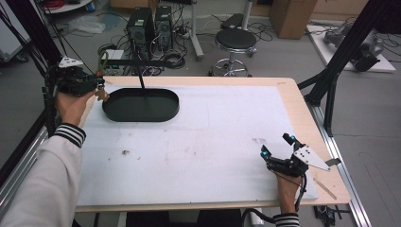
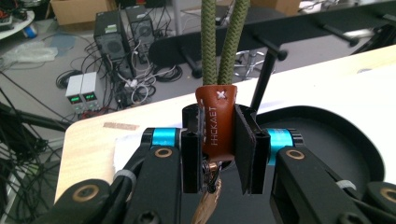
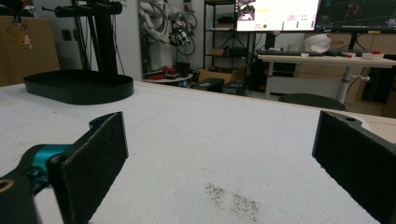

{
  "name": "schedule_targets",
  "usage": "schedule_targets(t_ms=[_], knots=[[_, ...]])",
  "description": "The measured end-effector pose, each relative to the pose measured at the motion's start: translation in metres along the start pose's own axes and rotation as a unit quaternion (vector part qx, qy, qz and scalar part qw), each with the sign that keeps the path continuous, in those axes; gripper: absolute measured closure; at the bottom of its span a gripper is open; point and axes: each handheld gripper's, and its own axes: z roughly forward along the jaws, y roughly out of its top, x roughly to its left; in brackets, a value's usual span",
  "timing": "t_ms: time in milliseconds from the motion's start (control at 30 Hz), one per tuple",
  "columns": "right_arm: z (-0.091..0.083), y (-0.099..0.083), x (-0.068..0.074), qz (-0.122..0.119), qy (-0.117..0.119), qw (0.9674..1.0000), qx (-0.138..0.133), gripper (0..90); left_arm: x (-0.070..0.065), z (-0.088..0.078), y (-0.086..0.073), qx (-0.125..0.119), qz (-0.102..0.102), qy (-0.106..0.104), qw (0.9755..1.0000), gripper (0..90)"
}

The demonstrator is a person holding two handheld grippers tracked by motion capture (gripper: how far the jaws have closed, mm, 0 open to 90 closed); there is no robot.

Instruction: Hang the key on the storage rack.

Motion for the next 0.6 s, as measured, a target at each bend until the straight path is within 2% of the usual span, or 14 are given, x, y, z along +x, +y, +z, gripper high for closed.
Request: schedule_targets(t_ms=[300,333,600], knots=[[0.0,0.0,0.0,0.0,0.0,1.0,0.0,2.4,0.002,0.01,-0.004,0.02,0.001,0.006,0.9998,73.7],[0.0,0.0,0.0,0.0,0.0,1.0,0.0,2.4,0.003,0.013,-0.005,0.016,-0.009,0.003,0.9998,73.7],[0.0,0.0,0.0,0.001,0.0,1.0,0.0,2.4,0.003,0.019,-0.007,0.026,-0.009,0.01,0.9996,73.7]])
